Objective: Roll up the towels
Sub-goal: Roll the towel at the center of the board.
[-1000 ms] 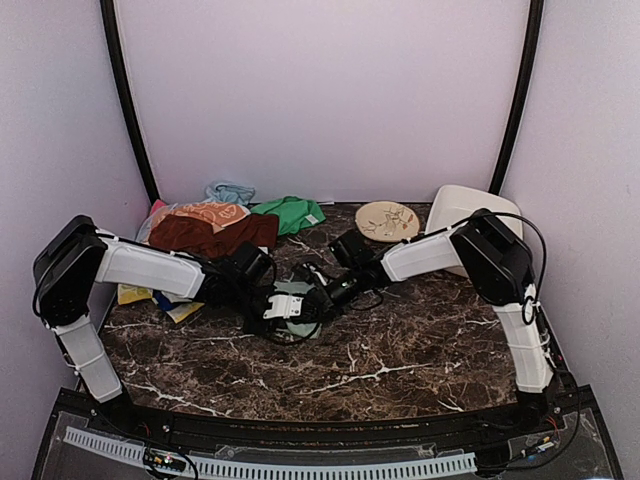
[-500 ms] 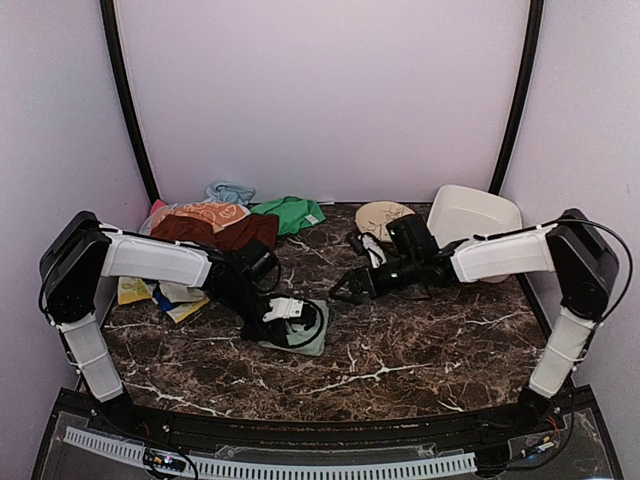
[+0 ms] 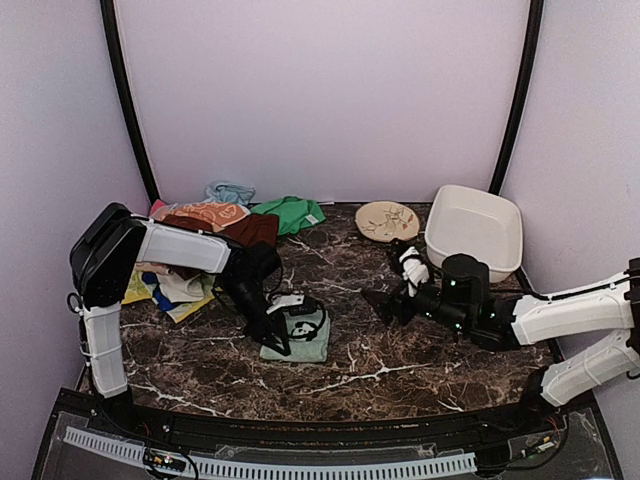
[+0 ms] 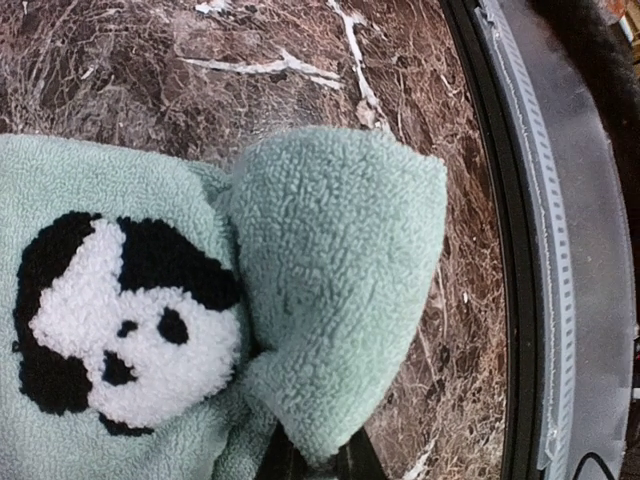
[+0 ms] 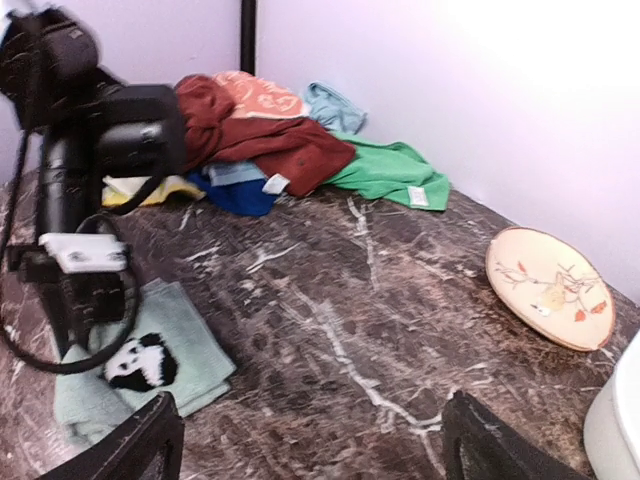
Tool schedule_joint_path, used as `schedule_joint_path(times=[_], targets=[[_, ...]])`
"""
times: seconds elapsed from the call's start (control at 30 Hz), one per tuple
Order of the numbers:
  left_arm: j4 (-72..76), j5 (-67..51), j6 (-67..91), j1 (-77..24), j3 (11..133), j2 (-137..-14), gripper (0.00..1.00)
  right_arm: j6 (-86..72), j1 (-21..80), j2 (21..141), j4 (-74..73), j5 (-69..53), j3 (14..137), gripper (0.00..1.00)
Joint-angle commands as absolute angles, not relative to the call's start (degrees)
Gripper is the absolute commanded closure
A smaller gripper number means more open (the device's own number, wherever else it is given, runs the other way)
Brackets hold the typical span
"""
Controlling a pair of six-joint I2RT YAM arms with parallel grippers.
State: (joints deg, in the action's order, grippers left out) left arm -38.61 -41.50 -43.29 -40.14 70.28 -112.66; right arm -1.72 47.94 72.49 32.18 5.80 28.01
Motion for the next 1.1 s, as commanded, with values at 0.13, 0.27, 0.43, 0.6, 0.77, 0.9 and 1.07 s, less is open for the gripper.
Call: schedule_joint_path(times=[0.13,0.27,0.43,0.6,0.77,0.9,1.07], targets=[[-50.12,-40.84,-40.55,-38.24,74.26,-122.11,1.0,28.48,67.03,73.19,29.33,11.33,27.16,0.3],[-51.28,-39.36,-39.87,-38.26,75.69,-123.87,1.0,36.67,74.15,79.92,26.44,11.11,32.58,0.37],[-52.54,-38.24,-39.29,-38.32,77.36,-125.6,1.0,43.93,76.9,92.41,26.79,9.22,40.26,0.41],[-52.25,-37.1,-39.26,-38.27,77.37,-125.85,1.0,47.81,76.02,102.39,30.56,9.15,46.75,0.43],[-52.29,-36.96,-39.59,-38.27,77.47,-125.85,1.0,46.0,73.14,107.43,31.81,5.99,50.06,0.47],[-52.12,-36.99,-39.76,-38.32,77.36,-125.8,1.0,44.27,71.29,110.04,32.12,5.38,50.04,0.52],[-52.13,-37.75,-40.26,-38.04,77.58,-125.49,0.91,43.15,70.66,111.95,31.18,4.86,49.24,0.58]])
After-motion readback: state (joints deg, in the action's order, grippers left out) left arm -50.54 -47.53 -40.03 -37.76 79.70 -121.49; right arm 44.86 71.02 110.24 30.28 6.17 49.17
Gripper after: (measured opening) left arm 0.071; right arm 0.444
